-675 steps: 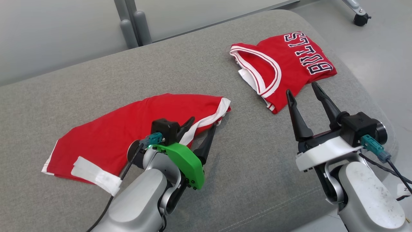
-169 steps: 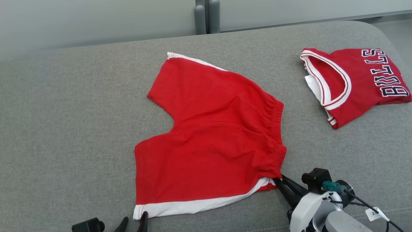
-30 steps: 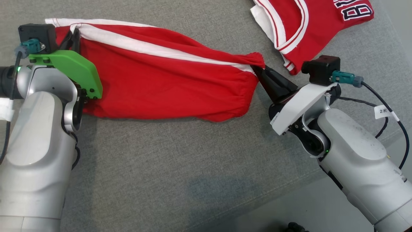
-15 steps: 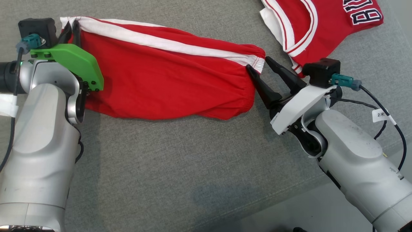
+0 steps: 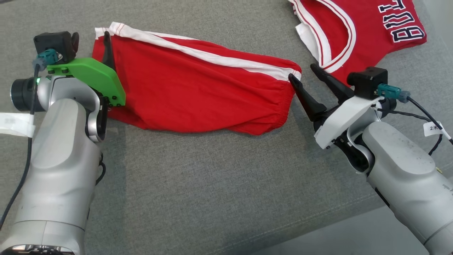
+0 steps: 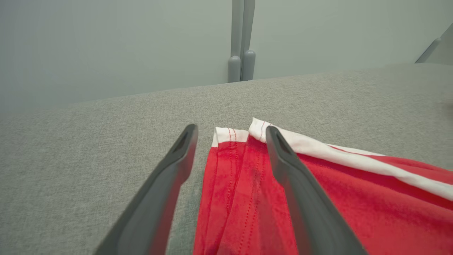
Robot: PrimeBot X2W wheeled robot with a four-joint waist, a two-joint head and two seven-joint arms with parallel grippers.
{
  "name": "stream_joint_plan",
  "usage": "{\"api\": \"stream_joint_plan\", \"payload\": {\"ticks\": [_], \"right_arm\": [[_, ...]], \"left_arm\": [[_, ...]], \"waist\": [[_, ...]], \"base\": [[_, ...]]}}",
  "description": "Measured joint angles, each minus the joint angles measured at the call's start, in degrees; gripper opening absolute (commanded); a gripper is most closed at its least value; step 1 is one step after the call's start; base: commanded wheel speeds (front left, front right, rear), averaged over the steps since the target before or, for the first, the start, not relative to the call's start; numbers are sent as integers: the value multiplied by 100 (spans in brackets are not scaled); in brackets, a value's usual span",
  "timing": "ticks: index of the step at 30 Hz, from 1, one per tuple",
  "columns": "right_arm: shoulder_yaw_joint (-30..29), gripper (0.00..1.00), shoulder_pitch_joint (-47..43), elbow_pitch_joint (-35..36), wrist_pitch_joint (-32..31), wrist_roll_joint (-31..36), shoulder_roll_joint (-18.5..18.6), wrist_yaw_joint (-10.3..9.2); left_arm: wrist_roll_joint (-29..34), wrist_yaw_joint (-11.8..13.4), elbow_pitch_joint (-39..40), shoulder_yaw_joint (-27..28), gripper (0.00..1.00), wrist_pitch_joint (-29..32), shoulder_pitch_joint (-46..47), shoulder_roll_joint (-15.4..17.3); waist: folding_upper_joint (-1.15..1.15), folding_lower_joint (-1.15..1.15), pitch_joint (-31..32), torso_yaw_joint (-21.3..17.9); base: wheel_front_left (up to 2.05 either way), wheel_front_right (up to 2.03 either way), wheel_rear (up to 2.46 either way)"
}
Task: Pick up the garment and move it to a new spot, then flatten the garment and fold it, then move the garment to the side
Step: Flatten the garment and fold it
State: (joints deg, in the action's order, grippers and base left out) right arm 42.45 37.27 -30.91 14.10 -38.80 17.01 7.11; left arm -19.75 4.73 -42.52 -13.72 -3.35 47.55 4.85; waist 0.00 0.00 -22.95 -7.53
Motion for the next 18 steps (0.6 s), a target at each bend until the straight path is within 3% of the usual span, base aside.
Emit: {"api": "stream_joint_plan", "payload": {"ticks": [11,18], "right_arm": [[-125,100,-381,64,7,107,116,-23],[-369,100,-389,547,21,292,174,-125]], "left_arm": [[-125,-127,-535,4,100,-27,-339,-48],[-126,-177,-845,5,100,281,-359,10]], "waist": [[0,0,363,84],[0,0,425,-120]], "base": [[0,0,0],[0,0,0]]}}
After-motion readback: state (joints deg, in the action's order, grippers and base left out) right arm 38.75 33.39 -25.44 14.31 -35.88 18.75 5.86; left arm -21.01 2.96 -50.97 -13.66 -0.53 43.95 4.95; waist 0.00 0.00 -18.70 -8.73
